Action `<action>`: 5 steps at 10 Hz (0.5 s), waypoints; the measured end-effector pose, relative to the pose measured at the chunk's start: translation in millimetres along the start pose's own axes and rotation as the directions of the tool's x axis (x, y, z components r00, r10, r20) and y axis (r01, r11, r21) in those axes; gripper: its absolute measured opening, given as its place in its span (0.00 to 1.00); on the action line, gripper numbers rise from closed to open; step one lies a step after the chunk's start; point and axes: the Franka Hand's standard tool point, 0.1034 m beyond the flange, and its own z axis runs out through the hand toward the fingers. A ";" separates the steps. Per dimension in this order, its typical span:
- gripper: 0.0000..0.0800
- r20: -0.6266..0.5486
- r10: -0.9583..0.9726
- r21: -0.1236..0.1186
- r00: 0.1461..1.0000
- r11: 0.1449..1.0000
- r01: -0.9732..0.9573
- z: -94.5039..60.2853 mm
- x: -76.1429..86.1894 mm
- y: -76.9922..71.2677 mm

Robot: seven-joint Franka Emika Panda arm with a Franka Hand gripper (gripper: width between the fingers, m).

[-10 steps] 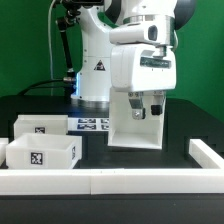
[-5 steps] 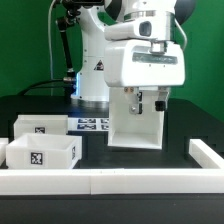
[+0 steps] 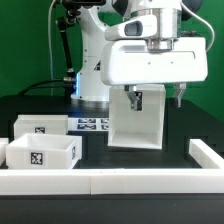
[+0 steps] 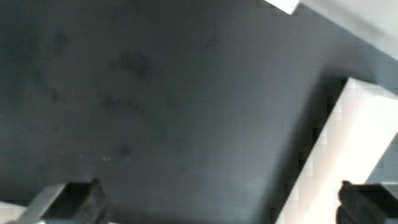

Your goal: Assemble drawer

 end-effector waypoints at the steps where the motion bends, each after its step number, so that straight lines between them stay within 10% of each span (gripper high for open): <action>1: 0.81 0.000 0.084 0.006 0.997 0.996 -0.084 -1.3 -0.5 -2.8; 5: 0.81 -0.008 0.269 0.005 0.963 0.963 -0.269 -37.1 -10.3 -23.1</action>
Offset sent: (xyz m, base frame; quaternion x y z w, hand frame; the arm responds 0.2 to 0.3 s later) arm -0.0198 -0.0015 0.0307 -0.0369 -0.0021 0.0428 0.9984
